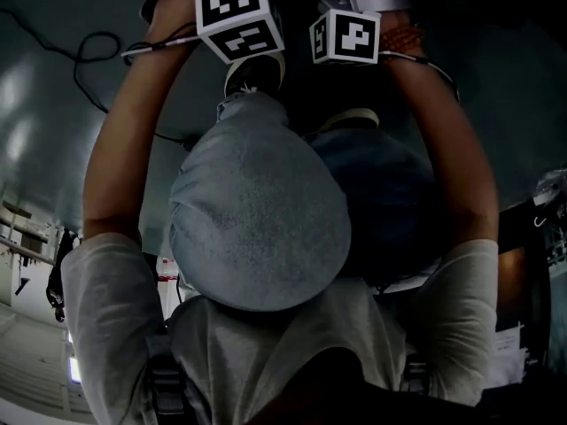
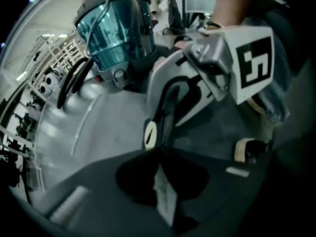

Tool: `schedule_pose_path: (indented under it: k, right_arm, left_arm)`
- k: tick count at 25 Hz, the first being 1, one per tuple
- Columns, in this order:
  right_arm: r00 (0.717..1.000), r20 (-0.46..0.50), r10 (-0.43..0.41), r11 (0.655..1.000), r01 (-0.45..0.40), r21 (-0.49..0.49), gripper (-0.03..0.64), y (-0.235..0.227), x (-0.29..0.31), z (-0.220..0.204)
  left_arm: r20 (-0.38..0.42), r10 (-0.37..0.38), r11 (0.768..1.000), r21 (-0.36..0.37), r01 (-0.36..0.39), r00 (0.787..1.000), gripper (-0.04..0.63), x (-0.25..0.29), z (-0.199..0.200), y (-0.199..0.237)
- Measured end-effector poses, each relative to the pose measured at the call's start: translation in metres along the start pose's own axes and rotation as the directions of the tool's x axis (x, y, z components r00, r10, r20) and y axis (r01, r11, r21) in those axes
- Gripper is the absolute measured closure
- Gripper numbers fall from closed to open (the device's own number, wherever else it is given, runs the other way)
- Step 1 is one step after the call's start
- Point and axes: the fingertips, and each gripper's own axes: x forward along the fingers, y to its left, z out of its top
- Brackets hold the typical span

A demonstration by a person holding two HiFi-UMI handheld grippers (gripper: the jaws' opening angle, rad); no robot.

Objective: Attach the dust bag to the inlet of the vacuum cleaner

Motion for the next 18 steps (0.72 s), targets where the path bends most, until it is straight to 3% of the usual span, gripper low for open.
schedule_pose_path:
  k: [6,13,18]
  right_arm:
    - [1.0,0.028,-0.009,0.999,0.008,0.039,0.565,-0.043,-0.027,0.023]
    - [0.993,0.074,0.088,0.963,-0.104,0.249,0.578,-0.099,-0.096,0.036]
    - [0.988,0.1,0.118,0.908,-0.148,0.391,0.58,-0.133,-0.163,0.031]
  left_arm:
    - [-0.019,-0.071,0.996,0.061,0.072,0.997,0.577,-0.046,0.006,0.015]
    - [-0.016,-0.15,0.975,0.161,0.151,0.989,0.577,-0.129,0.046,0.042]
    - [-0.043,-0.214,0.939,0.264,0.218,0.976,0.578,-0.191,0.1,0.051]
